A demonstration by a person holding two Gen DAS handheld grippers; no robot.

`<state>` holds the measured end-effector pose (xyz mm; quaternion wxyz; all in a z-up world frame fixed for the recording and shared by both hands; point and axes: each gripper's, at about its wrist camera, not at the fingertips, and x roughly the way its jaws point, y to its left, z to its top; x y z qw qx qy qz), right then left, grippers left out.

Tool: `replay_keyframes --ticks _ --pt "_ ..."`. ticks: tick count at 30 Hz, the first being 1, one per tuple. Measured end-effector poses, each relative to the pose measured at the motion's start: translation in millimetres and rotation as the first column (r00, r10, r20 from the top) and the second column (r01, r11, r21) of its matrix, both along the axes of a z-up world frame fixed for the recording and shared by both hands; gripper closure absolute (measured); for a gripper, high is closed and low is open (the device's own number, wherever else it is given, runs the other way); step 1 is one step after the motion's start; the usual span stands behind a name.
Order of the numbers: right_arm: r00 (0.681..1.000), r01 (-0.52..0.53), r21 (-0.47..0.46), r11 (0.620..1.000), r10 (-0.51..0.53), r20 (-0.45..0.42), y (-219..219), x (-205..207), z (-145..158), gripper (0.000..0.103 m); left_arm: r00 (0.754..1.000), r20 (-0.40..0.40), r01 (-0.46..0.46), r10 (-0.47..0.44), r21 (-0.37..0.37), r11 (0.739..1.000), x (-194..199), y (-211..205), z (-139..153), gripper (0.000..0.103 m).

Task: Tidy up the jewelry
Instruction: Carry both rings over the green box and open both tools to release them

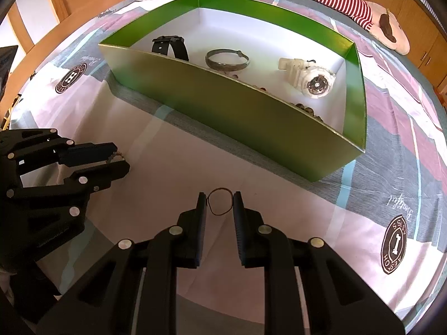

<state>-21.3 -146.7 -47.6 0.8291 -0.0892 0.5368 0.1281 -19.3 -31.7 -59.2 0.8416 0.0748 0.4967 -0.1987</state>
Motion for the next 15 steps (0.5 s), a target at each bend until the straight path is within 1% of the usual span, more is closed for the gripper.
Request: replay_keyframes --ticks 15 --pt "1.000 -0.014 0.003 1.000 0.014 0.000 1.0 0.7 -2.3 0.084 1.000 0.015 0.007 -0.007 -0.002 1.000 -2.2 0.9 4.2 0.082"
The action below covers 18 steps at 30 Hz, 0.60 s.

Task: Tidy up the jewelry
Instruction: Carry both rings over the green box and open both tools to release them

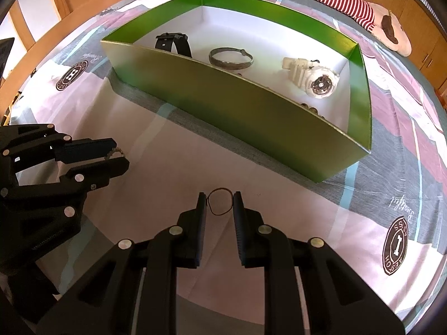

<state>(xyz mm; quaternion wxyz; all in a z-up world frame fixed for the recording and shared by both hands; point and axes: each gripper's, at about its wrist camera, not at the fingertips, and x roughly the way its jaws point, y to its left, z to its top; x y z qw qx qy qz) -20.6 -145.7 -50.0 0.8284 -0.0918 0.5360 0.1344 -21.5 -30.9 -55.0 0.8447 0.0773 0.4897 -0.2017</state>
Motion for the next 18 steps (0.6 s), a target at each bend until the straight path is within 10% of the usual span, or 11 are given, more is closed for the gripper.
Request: replay_keyframes --ticks 18 --pt "0.985 -0.001 0.141 0.990 -0.023 0.169 -19 -1 60 0.084 0.990 0.140 0.010 0.009 -0.138 0.990 -12 17 48 0.082"
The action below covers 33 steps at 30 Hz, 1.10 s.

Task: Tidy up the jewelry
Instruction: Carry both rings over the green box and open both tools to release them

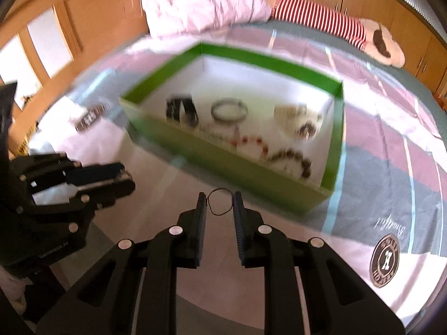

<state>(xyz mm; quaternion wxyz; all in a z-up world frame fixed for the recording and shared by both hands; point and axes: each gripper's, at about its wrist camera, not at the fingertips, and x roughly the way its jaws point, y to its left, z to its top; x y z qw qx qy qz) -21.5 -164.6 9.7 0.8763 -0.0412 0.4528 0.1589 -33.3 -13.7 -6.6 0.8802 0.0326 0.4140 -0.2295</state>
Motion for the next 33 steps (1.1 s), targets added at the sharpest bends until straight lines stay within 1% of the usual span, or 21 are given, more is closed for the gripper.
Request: replay_keyframes --ticks 2,5,11,16,20,22,26,30,33 --pt "1.000 0.018 0.020 1.000 -0.018 0.020 -5 3 7 0.084 1.000 0.016 -0.007 0.007 -0.024 1.000 -1 3 6 0.082" --pt "0.999 0.037 0.039 0.999 -0.038 0.036 -10 8 12 0.084 1.000 0.023 -0.015 0.016 -0.027 1.000 2 4 9 0.082" --pt "0.995 0.069 0.059 0.996 -0.073 0.061 -12 30 18 0.084 0.998 0.060 -0.026 0.025 0.016 1.000 25 -8 22 0.082" --pt "0.989 0.111 0.100 0.989 -0.120 0.085 -20 48 23 0.084 0.995 0.093 -0.031 0.030 0.002 1.000 61 -19 38 0.082" --pt "0.983 0.142 0.117 0.983 -0.154 0.100 -29 68 20 0.084 0.996 0.078 -0.051 0.049 0.016 0.999 99 -24 36 0.082" --pt "0.978 0.164 0.118 0.979 -0.177 0.108 -34 83 16 0.084 0.995 0.076 -0.064 0.061 0.038 0.997 120 -28 31 0.082" --pt "0.974 0.211 0.122 0.970 -0.219 0.057 -42 113 -1 0.084 0.994 0.080 -0.083 0.077 0.083 0.993 146 -32 21 0.082" --pt "0.975 0.218 0.133 0.967 -0.221 0.008 -42 136 -17 0.084 0.994 0.066 -0.093 0.087 0.107 0.990 166 -31 11 0.082" --pt "0.976 0.214 0.133 0.968 -0.216 0.002 -40 144 -21 0.084 0.993 0.054 -0.113 0.107 0.118 0.987 181 -28 9 0.082"
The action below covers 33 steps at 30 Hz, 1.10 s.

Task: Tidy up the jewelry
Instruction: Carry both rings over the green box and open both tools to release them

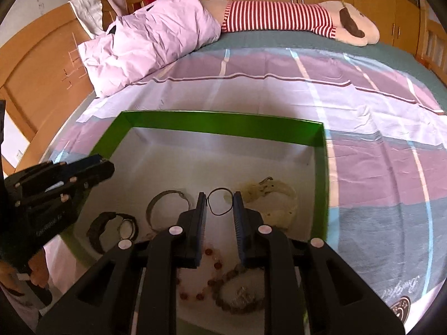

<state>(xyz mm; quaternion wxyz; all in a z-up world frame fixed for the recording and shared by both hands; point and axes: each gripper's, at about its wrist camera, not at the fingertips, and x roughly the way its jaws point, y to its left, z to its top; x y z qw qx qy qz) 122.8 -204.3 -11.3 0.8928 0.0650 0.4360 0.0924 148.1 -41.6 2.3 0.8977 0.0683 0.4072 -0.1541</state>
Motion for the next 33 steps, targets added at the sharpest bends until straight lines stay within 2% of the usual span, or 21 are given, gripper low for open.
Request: replay_keyframes --ticks 6,11,15,28,29,30,31,32,33 --pt "0.999 -0.037 -0.002 0.999 0.037 0.005 13 5 4 0.084 1.000 0.011 0.003 -0.004 0.034 0.999 9 -7 -1 0.082" --pt "0.998 -0.043 -0.025 0.999 0.042 -0.046 23 7 -12 0.084 1.000 -0.003 0.013 -0.013 0.071 0.997 8 -12 -12 0.082" --pt "0.997 -0.036 -0.016 0.999 0.034 -0.064 21 8 -17 0.084 1.000 -0.029 0.004 -0.003 0.052 0.999 9 -9 -17 0.082" --pt "0.997 -0.033 -0.019 0.999 0.032 -0.077 21 9 -22 0.082 0.998 -0.058 -0.020 0.024 0.067 0.998 13 -7 -28 0.080" --pt "0.997 -0.030 -0.017 0.999 0.028 -0.078 20 9 -21 0.070 0.998 -0.056 -0.023 0.027 0.067 0.998 13 -7 -28 0.077" --pt "0.997 -0.022 -0.009 1.000 0.021 -0.076 19 8 -20 0.052 0.998 -0.057 -0.022 0.026 0.065 0.998 13 -7 -28 0.063" --pt "0.998 -0.013 0.001 1.000 0.013 -0.066 18 7 -18 0.046 0.998 -0.055 -0.023 0.026 0.064 0.998 12 -7 -28 0.048" --pt "0.999 0.002 0.013 1.000 -0.001 -0.047 16 5 -14 0.038 0.998 -0.047 -0.026 0.029 0.063 0.998 11 -7 -26 0.044" --pt "0.999 0.008 0.022 1.000 -0.008 -0.038 14 3 -12 0.035 0.999 -0.038 -0.026 0.028 0.059 0.998 10 -7 -24 0.043"
